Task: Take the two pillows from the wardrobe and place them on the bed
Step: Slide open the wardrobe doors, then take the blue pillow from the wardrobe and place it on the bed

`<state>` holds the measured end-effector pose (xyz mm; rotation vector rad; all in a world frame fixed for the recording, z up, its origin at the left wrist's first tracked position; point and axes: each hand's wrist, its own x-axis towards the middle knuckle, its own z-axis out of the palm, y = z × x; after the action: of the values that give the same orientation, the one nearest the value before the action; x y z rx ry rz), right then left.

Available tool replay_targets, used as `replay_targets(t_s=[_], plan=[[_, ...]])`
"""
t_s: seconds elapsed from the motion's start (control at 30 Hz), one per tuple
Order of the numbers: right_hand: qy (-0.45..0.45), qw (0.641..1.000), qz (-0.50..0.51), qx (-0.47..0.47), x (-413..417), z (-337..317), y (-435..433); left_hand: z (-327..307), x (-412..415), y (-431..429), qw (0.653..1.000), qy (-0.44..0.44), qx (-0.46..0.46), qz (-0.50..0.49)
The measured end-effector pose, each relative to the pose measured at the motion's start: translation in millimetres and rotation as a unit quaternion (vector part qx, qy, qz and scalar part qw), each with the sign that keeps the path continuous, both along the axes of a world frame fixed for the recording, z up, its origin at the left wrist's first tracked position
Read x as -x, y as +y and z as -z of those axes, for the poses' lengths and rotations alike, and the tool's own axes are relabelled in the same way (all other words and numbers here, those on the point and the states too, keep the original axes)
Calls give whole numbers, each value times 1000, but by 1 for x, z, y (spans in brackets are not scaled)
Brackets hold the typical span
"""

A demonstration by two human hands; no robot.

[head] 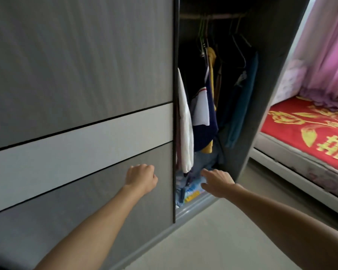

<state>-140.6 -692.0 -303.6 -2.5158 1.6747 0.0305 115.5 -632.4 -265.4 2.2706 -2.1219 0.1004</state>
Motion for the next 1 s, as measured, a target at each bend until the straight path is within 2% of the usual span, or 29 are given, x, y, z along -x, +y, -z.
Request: replay_targets(t_s=[0.2,0.6,0.8,1.0], plan=[[9,997,75,-34,107,30,-44,37,100,-62,996,45,-68,31],[21,990,111,-84,189,107,-217,147,192,-264,972,78,-209,73],[30,987,105,-121,221,135,-307,191,229,-341,958,92,-264,68],[41,988,51,-143,247,189,-401,242,263,-396,954,105,-279,21]])
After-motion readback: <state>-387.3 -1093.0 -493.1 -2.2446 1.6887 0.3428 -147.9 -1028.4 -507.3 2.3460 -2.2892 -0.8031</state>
